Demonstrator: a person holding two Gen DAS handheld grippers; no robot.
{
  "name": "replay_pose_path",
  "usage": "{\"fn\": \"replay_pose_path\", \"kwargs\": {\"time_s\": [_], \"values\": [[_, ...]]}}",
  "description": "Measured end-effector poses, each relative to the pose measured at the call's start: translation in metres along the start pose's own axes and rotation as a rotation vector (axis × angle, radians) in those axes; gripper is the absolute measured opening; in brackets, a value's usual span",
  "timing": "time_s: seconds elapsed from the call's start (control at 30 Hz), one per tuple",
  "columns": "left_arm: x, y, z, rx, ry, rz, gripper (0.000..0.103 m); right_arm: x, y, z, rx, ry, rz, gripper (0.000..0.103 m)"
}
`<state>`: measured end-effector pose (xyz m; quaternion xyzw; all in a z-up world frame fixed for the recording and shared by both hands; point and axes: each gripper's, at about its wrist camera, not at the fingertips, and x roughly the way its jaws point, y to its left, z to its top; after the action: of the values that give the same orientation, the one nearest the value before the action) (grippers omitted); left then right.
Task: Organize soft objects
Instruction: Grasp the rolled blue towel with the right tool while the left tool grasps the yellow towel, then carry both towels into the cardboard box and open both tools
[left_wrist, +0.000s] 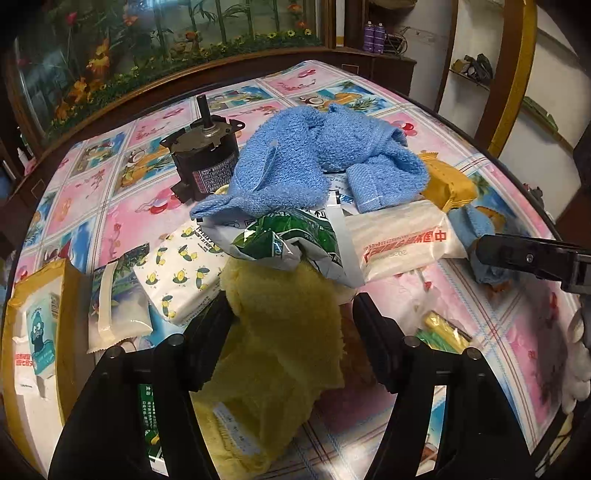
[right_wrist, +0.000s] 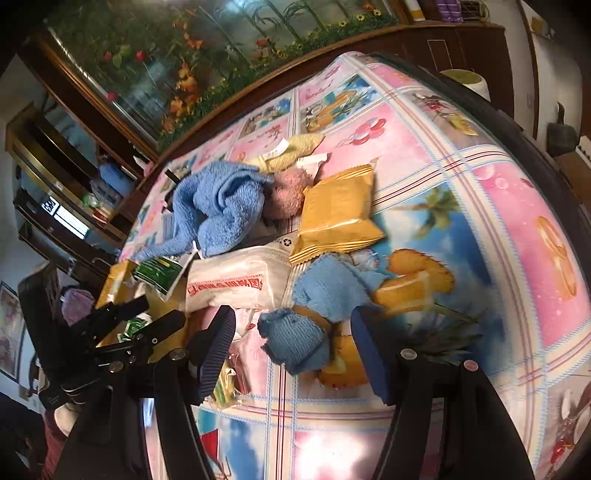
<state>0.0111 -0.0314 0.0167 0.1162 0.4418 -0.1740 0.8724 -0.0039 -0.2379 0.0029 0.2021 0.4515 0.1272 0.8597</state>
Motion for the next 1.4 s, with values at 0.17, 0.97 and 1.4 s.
{"fn": "replay_pose_path", "kwargs": {"time_s": [0.17,0.97,1.4], "values": [[0.009,0.008,-0.003,-0.048,0.021,0.027,0.038,0.008,0.009,0.001,-0.029,-0.019,-0.079,0.040],[-0.191,0.086,-0.054,-0.354,-0.334,-0.193,0.031,-0.069,0.085,-0.008,-0.179,-0.159,0.133,0.026],[-0.186,0.185,-0.111,-0.507,-0.261,0.056,0.032,-0.005,0.211,-0.004,-0.319,-0.004,0.356,0.026]]}}
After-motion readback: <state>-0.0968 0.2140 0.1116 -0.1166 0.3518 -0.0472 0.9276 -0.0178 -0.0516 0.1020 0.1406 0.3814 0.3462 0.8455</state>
